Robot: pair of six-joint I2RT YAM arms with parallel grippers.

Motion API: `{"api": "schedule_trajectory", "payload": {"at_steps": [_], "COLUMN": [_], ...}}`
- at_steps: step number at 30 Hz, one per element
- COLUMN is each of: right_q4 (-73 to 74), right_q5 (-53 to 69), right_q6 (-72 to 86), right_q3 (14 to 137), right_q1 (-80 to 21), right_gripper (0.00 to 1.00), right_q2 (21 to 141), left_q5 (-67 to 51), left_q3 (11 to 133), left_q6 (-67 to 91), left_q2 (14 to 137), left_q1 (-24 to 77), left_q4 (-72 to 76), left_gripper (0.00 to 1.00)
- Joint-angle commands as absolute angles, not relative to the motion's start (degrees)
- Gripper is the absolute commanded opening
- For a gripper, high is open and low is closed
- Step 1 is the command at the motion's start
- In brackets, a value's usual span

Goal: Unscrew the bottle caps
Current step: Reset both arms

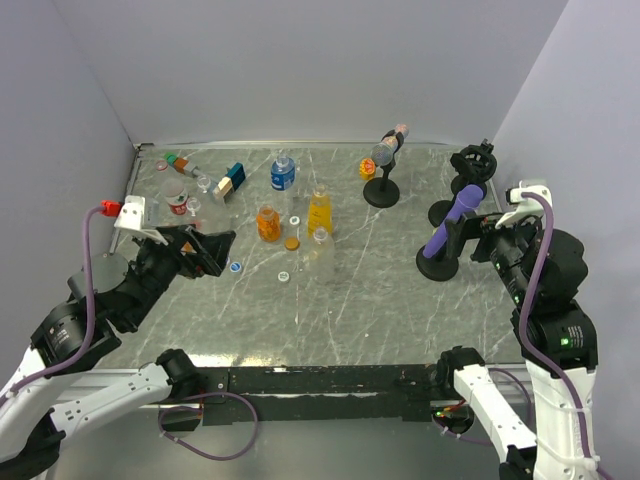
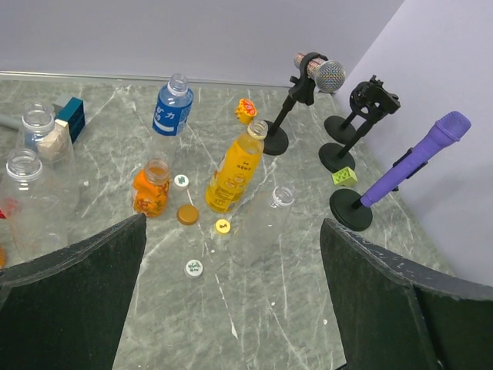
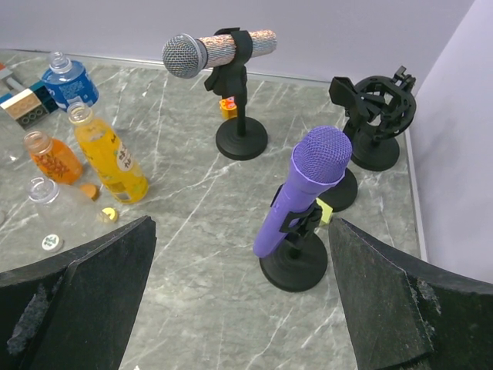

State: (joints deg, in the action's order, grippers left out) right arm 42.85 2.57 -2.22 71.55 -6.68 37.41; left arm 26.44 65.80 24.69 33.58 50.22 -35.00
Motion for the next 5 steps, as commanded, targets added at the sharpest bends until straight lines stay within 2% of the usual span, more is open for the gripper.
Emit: {"api": "schedule_trajectory", "payload": {"at_steps": [1,5], "right_q4": [40.61,40.43], "right_q5": [1.76,2.55], "right_q6": [-2.02,-2.81], "right_q3": [71.37,71.28], "right_q1": [-6.24,-6.15], "right_gripper": [0.99,0.99], "right_q2": [38.14,38.32], "left_q5": [26.72,26.81], "left_q3": [66.27,66.18], "left_q6": [23.47,23.29], "left_q2": [33.66,33.66], "left_q1": [50.01,50.01], "left_q4": [-34.19,-33.84], "left_gripper": [0.97,0.97]}}
